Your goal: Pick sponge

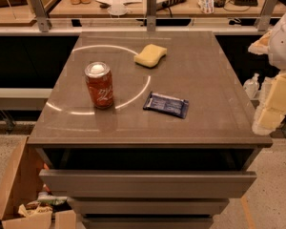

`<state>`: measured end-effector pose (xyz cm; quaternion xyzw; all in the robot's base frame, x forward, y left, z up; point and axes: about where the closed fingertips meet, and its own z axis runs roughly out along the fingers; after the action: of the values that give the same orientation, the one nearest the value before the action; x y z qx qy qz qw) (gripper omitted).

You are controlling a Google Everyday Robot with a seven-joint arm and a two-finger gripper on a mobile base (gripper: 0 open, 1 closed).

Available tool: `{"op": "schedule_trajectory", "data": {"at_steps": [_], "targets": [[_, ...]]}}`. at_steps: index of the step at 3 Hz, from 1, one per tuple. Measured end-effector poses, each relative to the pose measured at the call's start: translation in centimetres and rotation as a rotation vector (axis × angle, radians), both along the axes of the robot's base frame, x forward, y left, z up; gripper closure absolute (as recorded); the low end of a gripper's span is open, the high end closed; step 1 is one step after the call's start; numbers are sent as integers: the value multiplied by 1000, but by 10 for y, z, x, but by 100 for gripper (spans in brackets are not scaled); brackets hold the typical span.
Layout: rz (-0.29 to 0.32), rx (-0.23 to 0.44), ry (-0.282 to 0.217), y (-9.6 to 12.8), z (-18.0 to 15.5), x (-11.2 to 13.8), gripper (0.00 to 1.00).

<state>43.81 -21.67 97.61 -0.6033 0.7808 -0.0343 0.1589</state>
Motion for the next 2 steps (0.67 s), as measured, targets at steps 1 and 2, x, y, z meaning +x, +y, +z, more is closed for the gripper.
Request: {"op": "schedule_trajectory", "data": {"at_steps": [1, 2], "targets": [[0, 0, 0, 0, 0, 0, 0], [-36, 91, -51, 1, 1, 20, 0]]}}
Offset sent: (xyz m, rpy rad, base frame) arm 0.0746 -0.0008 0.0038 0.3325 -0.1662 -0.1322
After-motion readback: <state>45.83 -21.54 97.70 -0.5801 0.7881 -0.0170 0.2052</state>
